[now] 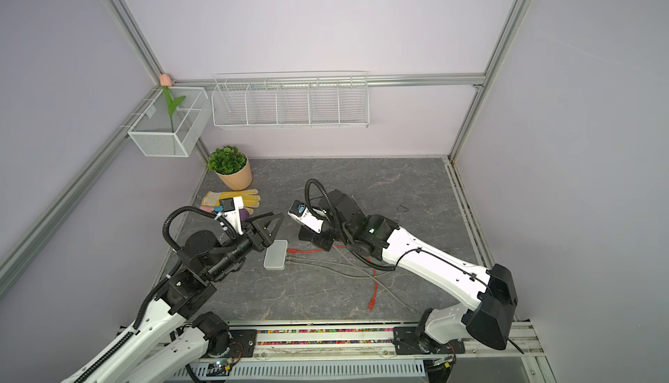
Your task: Insert the plug into the switch port
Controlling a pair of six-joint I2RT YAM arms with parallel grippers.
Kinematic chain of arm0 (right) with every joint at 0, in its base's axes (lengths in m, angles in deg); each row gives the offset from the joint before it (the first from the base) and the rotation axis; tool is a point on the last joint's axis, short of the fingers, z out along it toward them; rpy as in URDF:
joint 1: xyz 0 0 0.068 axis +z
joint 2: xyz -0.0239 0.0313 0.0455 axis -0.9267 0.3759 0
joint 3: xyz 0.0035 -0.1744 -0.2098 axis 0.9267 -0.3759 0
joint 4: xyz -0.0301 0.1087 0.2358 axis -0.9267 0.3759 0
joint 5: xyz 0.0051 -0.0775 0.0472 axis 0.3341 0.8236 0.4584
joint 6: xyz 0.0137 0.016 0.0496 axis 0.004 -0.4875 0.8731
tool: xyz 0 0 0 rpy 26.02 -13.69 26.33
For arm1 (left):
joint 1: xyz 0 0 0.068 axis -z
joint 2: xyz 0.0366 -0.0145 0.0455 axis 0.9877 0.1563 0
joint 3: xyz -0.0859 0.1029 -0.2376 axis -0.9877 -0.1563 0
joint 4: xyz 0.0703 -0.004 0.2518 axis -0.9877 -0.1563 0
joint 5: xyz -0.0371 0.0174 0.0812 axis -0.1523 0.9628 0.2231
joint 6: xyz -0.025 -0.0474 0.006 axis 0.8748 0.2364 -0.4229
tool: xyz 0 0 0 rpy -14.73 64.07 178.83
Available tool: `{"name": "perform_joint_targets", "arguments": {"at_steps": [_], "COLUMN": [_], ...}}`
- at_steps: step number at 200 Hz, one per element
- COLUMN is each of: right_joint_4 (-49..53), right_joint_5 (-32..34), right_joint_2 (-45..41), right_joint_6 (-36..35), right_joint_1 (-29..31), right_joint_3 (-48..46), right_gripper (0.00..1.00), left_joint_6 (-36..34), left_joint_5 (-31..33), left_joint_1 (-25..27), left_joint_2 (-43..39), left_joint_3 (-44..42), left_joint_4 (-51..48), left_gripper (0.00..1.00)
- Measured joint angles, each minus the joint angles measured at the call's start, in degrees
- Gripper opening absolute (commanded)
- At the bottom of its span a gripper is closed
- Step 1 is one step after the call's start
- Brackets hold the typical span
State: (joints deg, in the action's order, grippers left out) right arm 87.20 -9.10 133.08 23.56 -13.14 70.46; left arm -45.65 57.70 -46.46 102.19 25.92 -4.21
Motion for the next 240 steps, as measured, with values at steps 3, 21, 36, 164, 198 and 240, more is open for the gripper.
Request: {"name": "perform_joint_targets", "arguments": {"at_steps": [3,21,36,164,198,240], "right_joint_4": [0.46,5.18,9.64,29.42,29.70,29.57], "right_joint_5": [0.00,-0.17,-0.44,-0.28,-3.26,-7.26], "right_joint_2": [0.24,3.04,6.25,31.87,34.29,38.64], "right_joint_6": [-0.20,-1.46,-2.40,-6.60,-6.99,-7.02], "right_joint_1": [-0.22,-2.10,-3.89,-13.16,-14.29,-14.29], "right_joint_3": [0.15,2.80,6.12,18.67,18.95,20.44], "right_gripper": [0.07,0.07,0.07,0.10,0.11,0.11], "left_joint_6": [-0.09,-0.07,-0.13,-3.37,-3.32,-2.89], "left_joint_5": [0.02,0.13,0.11,-1.68,-2.40,-2.51], "left_joint_1": [-0.50,-4.17,-5.38,-5.42,-5.60,-5.68], "left_joint_2": [0.09,2.62,6.08,28.24,34.38,40.63], "left_joint_3": [0.09,0.26,0.26,0.85,2.16,2.95], "left_joint_4": [-0.31,-2.21,-3.39,-1.95,-0.13,2.99], "left_gripper": [0.63,0.62,0.62,0.62,0.62,0.60]}}
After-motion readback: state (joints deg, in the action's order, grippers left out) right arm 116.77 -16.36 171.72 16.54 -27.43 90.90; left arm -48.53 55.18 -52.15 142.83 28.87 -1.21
